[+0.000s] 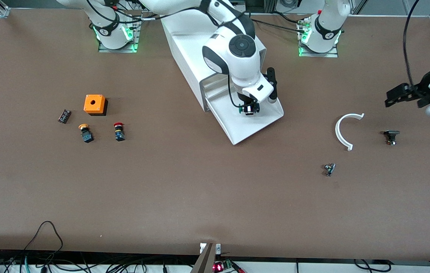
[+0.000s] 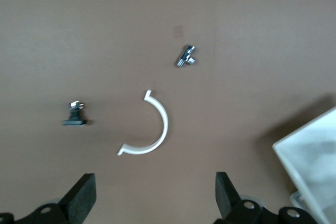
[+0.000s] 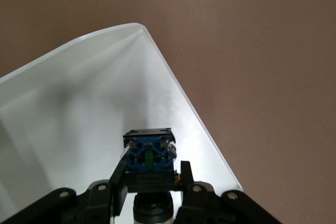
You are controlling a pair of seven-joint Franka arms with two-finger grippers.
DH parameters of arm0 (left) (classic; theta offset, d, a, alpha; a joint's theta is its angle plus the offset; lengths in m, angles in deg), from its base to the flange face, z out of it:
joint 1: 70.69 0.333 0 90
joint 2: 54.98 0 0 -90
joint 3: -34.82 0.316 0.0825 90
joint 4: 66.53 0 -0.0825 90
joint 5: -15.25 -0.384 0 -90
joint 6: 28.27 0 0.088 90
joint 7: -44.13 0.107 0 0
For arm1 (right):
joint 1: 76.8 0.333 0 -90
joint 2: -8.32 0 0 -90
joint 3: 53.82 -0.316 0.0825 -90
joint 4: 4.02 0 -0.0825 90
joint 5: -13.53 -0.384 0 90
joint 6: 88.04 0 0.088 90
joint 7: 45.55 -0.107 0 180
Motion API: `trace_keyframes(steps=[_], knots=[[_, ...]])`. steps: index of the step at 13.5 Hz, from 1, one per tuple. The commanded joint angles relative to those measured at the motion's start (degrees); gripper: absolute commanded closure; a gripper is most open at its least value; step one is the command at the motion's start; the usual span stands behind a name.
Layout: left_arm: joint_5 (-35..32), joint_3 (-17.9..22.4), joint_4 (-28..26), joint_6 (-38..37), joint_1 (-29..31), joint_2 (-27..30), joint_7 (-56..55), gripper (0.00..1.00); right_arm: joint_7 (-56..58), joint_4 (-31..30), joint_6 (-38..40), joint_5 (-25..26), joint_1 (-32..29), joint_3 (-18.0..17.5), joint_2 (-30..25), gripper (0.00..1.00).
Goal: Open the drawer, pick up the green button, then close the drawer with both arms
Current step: 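Lift the button out with the right gripper while the left gripper approaches the drawer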
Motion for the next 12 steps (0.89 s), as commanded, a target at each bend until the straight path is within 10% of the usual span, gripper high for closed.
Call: trace_keyframes(steps=[1, 7, 12], knots=[[0.97, -3.62, -2.41, 5.12, -0.26, -2.88, -9.20, 0.00, 0.55, -6.23, 1.94, 0.05, -2.44, 1.21, -7.57, 0.72], [5.71, -6.08, -5.14, 20.57, -4.12, -15.26, -24.87, 0.00, -4.99, -20.74, 2.38, 0.22, -7.44, 10.70, -19.71, 0.72], [7.12, -6.00, -6.10, 38.68, -12.20, -28.27, -35.05, 0.00, -21.47, -27.95, 0.19, 0.75, -13.96, 10.71, -20.87, 0.72]])
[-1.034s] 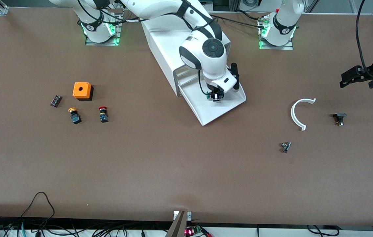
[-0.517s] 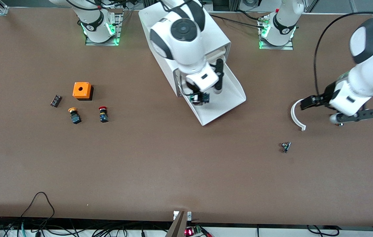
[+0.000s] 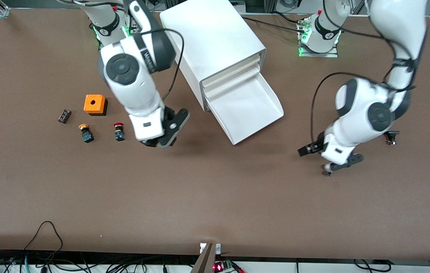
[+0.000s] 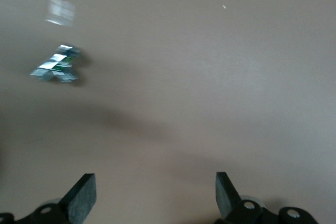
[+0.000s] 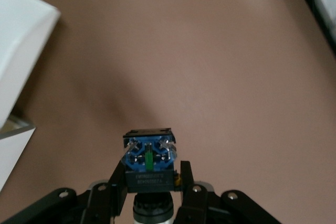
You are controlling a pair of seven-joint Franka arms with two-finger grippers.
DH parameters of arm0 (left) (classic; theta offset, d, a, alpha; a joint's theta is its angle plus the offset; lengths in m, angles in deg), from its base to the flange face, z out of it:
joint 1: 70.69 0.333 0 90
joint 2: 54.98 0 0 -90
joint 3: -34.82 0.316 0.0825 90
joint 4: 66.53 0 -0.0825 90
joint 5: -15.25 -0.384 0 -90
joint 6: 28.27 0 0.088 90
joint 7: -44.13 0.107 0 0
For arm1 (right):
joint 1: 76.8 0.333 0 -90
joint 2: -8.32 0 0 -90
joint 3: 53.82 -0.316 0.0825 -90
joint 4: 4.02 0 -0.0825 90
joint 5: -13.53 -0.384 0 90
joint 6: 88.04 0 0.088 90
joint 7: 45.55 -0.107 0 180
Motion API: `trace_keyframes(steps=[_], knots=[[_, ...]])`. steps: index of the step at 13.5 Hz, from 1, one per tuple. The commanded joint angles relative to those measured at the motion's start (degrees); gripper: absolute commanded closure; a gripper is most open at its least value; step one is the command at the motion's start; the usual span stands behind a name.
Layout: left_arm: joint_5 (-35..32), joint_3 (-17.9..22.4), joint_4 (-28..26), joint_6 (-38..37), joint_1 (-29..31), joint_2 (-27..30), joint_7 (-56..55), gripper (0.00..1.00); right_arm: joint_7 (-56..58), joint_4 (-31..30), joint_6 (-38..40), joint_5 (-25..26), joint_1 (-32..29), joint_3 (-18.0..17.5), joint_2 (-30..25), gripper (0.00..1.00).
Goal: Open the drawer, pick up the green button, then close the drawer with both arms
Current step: 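Lift the button out with the right gripper while the left gripper approaches the drawer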
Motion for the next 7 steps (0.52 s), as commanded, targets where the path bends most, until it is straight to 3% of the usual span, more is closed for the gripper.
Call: trace_keyframes(steps=[1, 7], knots=[[1.07, 0.34, -0.96, 6.38, -4.10, -4.38, -6.43, 0.00, -11.26, -6.68, -2.39, 1.65, -0.60, -0.77, -2.06, 0.72], [1.42, -0.88, -8.96, 8.42, -10.35, -2.63, -14.27, 0.00, -31.20, -18.37, -6.50, 1.57, -4.47, -0.77, -4.08, 0.71]])
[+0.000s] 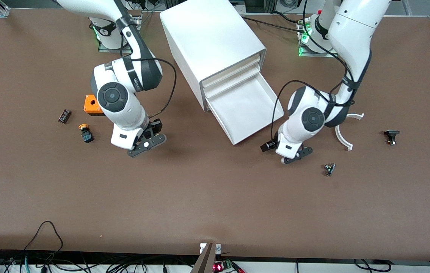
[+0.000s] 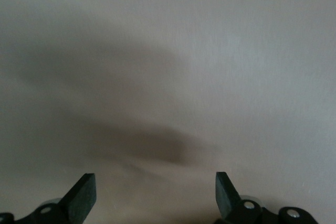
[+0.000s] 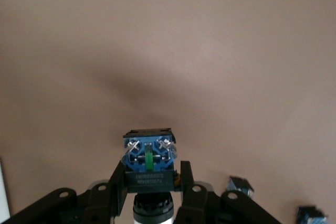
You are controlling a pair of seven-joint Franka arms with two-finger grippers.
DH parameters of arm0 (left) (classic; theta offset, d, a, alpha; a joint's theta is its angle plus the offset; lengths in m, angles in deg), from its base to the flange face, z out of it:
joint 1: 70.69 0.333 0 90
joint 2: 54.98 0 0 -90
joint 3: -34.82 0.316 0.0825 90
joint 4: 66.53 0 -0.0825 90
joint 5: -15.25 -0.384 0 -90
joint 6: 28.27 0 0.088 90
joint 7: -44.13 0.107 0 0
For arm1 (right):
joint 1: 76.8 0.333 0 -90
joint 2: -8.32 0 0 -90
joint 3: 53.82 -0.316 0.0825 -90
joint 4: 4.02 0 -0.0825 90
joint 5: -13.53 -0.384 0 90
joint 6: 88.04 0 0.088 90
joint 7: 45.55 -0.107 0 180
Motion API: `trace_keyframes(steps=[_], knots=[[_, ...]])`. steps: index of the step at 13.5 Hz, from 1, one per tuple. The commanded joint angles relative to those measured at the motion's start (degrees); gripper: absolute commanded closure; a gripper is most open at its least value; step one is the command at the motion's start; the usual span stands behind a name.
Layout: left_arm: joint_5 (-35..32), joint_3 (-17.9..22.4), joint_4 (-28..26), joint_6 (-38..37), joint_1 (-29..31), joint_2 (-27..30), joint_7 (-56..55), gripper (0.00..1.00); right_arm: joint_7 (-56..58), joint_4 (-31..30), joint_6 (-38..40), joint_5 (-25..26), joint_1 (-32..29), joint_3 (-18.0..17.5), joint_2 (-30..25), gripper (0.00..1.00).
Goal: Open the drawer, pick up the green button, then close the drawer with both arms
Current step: 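Push the drawer shut with the left gripper while the right gripper carries the button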
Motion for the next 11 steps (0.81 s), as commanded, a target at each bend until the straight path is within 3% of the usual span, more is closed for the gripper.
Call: trace_keyframes(steps=[1, 4, 7, 11], knots=[[1.47, -2.98, -5.66, 0.01, -0.37, 3.92, -0.79, 0.00, -7.95, -9.04, -6.75, 0.72, -1.21, -0.79, -3.53, 0.71], [1.38, -8.44, -8.83, -0.51, -0.37, 4.80, 0.18, 0.00, -13.40, -17.22, -18.45, 0.81, -1.30, -1.23, -3.36, 0.71], [1.38, -12.84, -9.90, -1.65, -0.37, 6.47, 0.09, 0.00, -17.89, -22.15, -24.43, 0.98, -1.30, -2.55, -3.36, 0.71], [1.38, -15.66, -10.68, -5.00, -0.37, 6.74, 0.18, 0.00, -20.96, -26.55, -30.68, 0.98, -1.30, -3.42, -2.39, 0.71]])
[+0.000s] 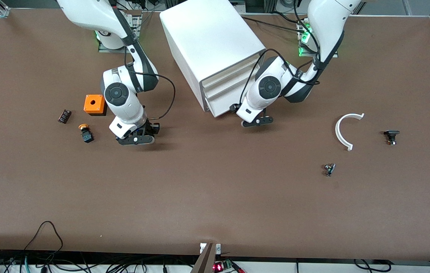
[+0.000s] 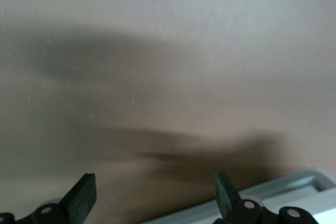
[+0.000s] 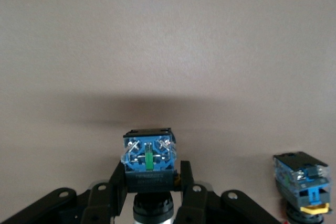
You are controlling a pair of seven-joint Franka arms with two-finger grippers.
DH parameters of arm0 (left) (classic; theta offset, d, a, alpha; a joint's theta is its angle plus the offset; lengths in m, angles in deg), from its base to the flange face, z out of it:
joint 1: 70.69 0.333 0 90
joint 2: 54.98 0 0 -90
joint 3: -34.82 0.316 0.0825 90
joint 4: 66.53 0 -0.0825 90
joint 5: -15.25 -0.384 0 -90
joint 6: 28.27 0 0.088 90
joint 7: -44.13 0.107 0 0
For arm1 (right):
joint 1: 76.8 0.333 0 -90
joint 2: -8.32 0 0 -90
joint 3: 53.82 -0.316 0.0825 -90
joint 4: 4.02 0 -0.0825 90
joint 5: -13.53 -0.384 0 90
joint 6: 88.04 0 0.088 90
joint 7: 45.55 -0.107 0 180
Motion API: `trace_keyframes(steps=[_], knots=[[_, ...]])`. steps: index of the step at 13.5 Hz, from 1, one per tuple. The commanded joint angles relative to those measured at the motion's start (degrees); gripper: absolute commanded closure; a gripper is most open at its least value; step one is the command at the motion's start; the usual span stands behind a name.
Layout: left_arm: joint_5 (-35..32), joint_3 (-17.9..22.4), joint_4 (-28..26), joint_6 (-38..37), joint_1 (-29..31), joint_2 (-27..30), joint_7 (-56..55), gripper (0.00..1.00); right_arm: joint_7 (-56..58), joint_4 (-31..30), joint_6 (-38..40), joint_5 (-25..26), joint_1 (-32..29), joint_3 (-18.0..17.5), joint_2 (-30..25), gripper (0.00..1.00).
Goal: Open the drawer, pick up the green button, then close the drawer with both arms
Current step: 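Push the drawer shut with the left gripper while the right gripper carries the button, then set the green button beside the red button and open the right gripper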
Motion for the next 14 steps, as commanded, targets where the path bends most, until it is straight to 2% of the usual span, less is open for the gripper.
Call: trace_keyframes(steps=[1, 2, 3, 4, 5, 7, 10, 12, 14], knots=[[1.36, -2.70, -2.40, -1.25, 0.19, 1.76, 0.60, 0.00, -4.44, -3.83, -3.40, 0.96, -0.37, -2.08, -1.52, 0.71], [1.36, -3.15, -2.41, -1.25, 0.19, 1.85, 0.60, 0.00, -5.76, -4.10, -3.49, 0.96, -0.37, -2.52, -1.52, 0.70], [1.36, -3.16, -2.41, -1.25, 0.19, 1.94, 0.60, 0.00, -6.99, -4.10, -3.23, 0.96, -0.37, -2.61, -1.43, 0.62], [1.36, -3.33, -2.41, -1.25, 0.19, 1.85, 0.60, 0.00, -8.22, -4.10, -3.06, 0.96, -0.37, -2.61, -1.43, 0.43], [1.36, -4.46, -2.49, -1.25, 0.19, 1.76, 0.60, 0.00, -8.58, -3.93, -2.45, 0.96, -0.37, -2.61, -1.69, 0.00], [1.36, -4.74, -2.76, -1.25, 0.19, 1.76, 0.60, 0.00, -7.53, -1.57, 2.19, 0.87, -0.37, -2.53, -2.92, 0.00], [0.66, -3.69, -1.88, 0.58, 2.02, 2.90, 0.87, 0.00, -8.23, 6.68, 14.03, 0.61, -0.54, -2.18, -4.94, 0.00], [0.48, -2.19, -1.71, 1.47, 7.45, 8.06, 0.87, 0.00, -8.41, 13.44, 23.36, 0.52, -1.68, -1.82, -6.26, 0.00], [0.39, -1.84, 0.04, 0.51, 13.43, 13.08, 0.61, 0.00, -8.32, 20.56, 31.97, 0.61, -2.12, 0.19, -7.14, 0.00]])
